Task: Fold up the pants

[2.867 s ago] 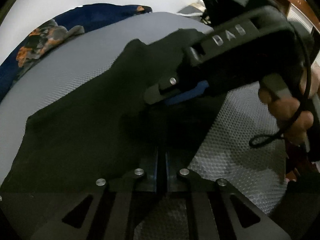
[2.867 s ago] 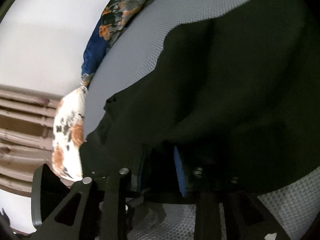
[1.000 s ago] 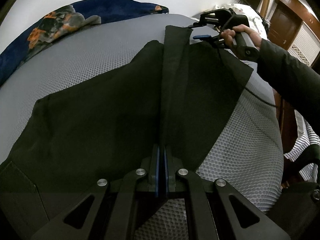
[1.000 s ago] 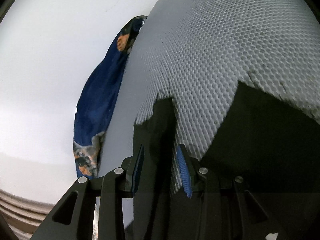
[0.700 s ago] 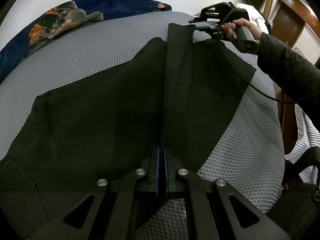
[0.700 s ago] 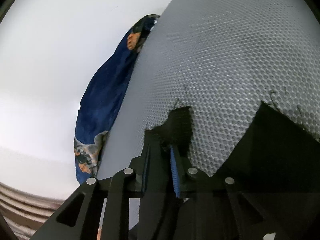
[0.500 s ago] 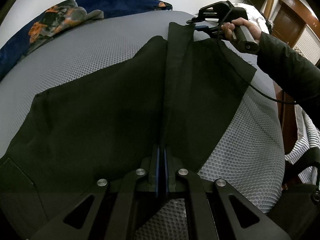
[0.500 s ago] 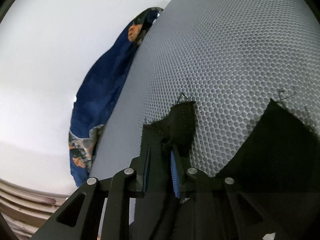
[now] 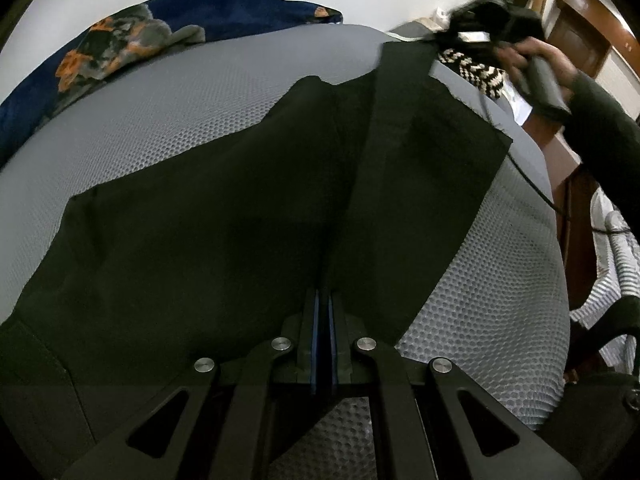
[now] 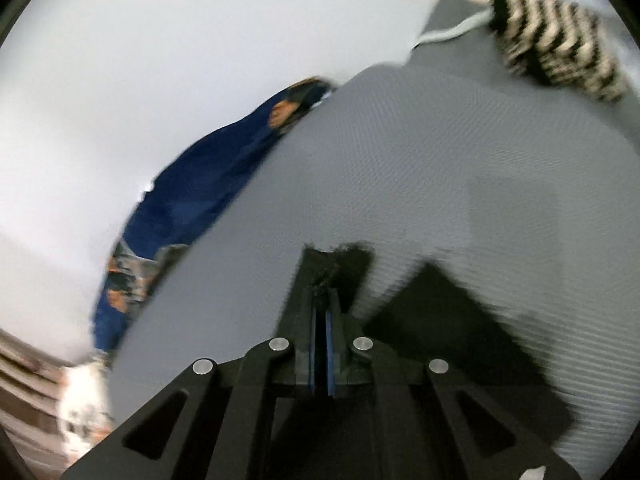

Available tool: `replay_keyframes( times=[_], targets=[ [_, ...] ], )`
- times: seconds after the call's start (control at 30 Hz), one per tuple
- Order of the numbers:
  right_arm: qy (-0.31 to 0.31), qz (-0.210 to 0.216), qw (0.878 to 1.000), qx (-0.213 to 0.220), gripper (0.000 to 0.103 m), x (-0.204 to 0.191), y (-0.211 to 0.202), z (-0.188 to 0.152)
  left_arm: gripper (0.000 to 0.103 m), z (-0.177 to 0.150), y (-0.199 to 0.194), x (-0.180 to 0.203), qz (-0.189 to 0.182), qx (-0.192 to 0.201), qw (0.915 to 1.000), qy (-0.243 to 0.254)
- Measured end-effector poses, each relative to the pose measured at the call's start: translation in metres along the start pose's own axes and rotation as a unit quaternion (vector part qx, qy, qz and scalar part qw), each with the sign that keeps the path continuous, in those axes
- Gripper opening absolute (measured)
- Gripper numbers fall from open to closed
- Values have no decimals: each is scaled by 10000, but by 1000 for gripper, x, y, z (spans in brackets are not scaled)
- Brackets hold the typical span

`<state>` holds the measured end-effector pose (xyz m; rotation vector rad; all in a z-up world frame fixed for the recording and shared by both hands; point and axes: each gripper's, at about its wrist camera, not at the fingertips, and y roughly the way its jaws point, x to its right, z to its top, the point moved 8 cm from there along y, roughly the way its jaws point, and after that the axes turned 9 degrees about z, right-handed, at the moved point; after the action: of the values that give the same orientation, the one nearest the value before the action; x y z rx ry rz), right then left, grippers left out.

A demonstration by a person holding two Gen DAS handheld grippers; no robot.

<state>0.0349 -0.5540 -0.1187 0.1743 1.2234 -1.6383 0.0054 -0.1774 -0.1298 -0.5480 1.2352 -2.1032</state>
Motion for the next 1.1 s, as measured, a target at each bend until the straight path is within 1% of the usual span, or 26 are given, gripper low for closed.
replay_keyframes(
  times=[0.1,0.17,0.3,0.4,0.73,0.97,1.1],
  targets=[
    [-5,-471,9989,80,4,31,-30,-18,5,-1,-1,9,-58,8,9999,109],
    [106,-761,9970,16,4,63,-47,-36,5,-3,-1,15,-75,-4,9997,226],
    [440,-1066,9932,-146,3,110,-59,-65,6,-10,4,27,-78,-146,9988,471],
    [551,-1176,9913,-193,3,128,-59,-81,6,-15,6,32,-63,-238,9980,585],
    [356,-1259,9914,-41,2,125,-66,-79,6,-18,1,35,-130,-182,9967,778],
    [387,-1416,9891,-72,2,130,-62,-84,6,-16,3,35,-187,-227,9959,858],
    [288,-1547,9875,-73,2,130,-63,-85,6,-15,1,33,-226,-215,9959,848]
  ],
)
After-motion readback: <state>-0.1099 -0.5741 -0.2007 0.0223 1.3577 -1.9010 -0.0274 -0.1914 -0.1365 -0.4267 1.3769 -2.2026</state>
